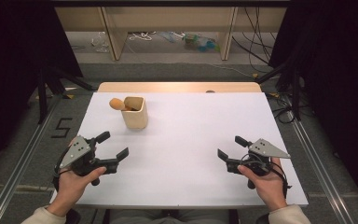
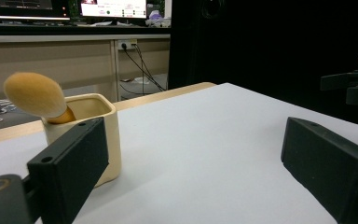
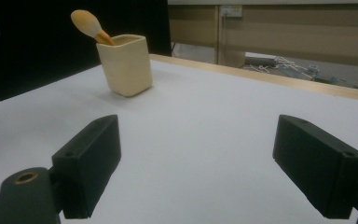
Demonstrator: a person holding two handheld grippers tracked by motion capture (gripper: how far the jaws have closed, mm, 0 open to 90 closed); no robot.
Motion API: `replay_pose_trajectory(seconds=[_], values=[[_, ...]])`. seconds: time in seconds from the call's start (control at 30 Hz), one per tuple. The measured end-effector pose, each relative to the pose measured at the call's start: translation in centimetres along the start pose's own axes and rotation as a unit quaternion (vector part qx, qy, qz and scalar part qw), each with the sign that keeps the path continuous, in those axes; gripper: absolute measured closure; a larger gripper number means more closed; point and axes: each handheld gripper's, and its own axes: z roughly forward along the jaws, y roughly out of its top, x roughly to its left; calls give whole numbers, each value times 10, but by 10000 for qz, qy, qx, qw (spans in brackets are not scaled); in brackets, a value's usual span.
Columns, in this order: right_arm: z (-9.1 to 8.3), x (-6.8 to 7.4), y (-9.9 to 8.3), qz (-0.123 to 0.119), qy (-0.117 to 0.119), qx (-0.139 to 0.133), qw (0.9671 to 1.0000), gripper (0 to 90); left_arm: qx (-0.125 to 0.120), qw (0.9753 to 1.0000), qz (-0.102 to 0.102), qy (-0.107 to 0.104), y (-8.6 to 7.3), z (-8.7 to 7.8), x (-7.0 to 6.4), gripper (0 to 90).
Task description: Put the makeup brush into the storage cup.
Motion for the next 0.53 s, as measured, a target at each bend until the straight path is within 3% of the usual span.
replay_pose_trajectory(seconds=[0.13,0.37,0.53], values=[[0,0,0,-15,0,4,10000,160,24,10000,-40,62,-3,-4,1,67],[0,-1,0,-33,2,5,10000,160,98,9999,63,33,-4,-1,0,70],[-1,-2,0,-55,-24,43,10000,160,178,9998,-63,105,-7,1,5,85]])
